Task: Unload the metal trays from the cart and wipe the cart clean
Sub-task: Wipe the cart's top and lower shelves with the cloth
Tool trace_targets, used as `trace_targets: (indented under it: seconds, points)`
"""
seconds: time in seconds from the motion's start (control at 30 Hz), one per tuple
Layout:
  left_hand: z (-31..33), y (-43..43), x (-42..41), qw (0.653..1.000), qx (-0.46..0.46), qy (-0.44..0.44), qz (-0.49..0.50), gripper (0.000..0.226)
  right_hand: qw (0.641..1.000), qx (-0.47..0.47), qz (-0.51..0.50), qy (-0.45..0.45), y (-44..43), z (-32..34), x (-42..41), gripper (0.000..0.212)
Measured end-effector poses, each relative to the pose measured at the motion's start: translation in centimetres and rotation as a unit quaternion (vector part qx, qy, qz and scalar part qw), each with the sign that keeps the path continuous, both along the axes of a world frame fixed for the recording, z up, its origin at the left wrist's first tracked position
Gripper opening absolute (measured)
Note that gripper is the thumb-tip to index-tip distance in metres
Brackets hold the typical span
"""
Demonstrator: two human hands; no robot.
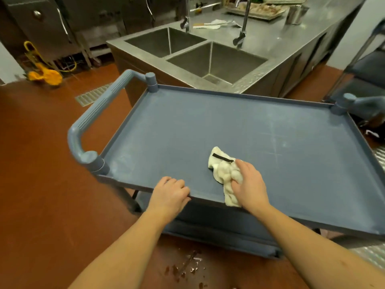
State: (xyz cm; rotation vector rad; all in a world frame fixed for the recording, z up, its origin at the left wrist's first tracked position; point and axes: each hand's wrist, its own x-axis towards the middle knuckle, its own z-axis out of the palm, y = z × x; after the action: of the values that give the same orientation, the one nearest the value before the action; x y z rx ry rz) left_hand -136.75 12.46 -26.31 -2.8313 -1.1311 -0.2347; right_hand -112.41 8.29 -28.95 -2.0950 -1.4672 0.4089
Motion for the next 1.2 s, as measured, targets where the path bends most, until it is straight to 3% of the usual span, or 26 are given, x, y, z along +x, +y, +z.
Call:
trace_targets:
  seconds: [0.33,0.63,0.77,0.93,1.07,1.2]
  points:
    - [-1.9,6.3,-5.0,0.995,-0.007,-0.017,-0.095,0.025,0.998,0.033,-0.049,-0.021,5.9,0.1,-5.7,0.040]
    - [-1.3,13.0,-11.8,0.994,-0.052,-0.053,-0.084,0.021,0.998,-0.018,-0.059,-0.022,11.4,0.1,-12.9,0.059]
    - [-1.2,15.6,-13.7,0.991,-0.069,-0.065,-0.098,0.018,0.997,-0.018,-0.072,-0.017,12.4,0.3,-15.3,0.056]
    - [-2.9,17.3,-15.0,0.985,-0.059,-0.108,-0.122,0.019,0.989,0.069,-0.125,0.038,10.1,1.3,-19.4,0.057]
    - [-4.9,15.6,-17.0,0.976,-0.072,-0.183,-0.090,0.028,0.982,0.130,-0.136,-0.024,6.2,2.5,-24.9,0.059]
    - [-8.2,11.8,-21.4,0.966,-0.132,-0.200,-0.101,0.039,0.991,0.069,-0.070,-0.092,3.2,0.1,-31.0,0.059]
